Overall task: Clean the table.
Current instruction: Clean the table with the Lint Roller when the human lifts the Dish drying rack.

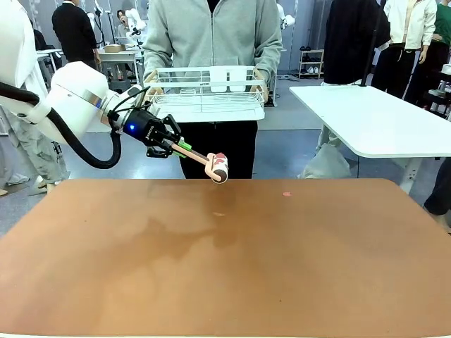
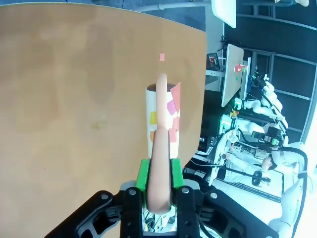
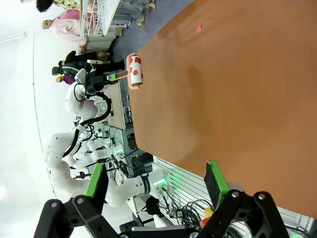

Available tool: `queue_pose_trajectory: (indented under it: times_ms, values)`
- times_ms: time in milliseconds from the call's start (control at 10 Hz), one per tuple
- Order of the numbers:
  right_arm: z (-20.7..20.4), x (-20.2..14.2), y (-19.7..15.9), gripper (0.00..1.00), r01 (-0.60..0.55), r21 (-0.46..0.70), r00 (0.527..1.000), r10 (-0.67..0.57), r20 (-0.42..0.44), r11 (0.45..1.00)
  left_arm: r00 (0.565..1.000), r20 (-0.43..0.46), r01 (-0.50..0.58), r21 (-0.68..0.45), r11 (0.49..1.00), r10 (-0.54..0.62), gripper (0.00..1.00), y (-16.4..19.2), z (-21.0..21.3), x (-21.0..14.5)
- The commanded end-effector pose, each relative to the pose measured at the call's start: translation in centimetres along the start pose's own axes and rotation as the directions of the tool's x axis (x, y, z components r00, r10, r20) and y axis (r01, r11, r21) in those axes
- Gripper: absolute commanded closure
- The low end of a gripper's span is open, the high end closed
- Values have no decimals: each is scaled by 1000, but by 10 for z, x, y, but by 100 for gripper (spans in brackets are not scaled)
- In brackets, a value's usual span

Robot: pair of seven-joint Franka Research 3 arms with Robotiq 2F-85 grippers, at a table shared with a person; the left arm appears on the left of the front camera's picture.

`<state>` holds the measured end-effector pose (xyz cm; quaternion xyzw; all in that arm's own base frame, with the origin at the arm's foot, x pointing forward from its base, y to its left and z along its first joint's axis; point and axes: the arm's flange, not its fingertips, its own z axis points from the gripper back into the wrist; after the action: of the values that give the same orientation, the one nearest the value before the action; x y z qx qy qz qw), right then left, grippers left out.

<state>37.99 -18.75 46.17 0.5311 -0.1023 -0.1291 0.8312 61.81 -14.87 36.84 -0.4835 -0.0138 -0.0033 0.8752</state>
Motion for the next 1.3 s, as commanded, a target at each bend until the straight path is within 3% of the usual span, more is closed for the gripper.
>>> queue_pose_trajectory:
  times_ms: [0, 200, 500, 1200]
  values:
    - [2, -2, 2, 0, -11, 6, 1000, 11, -4, 1000, 1000, 3, -4, -2, 1000, 4, 78, -2, 3, -1]
    - [2, -2, 2, 0, -11, 6, 1000, 11, -4, 1000, 999, -43, 27, -17, 1000, -27, 78, -3, -8, 11]
    - [2, -2, 2, 0, -11, 6, 1000, 11, -4, 1000, 1000, 27, 0, 20, 1000, 0, 78, -6, -26, 44]
    - [2, -2, 2, 0, -11, 6, 1000, 11, -4, 1000, 1000, -6, -13, 31, 999, 13, 78, -1, -67, 75]
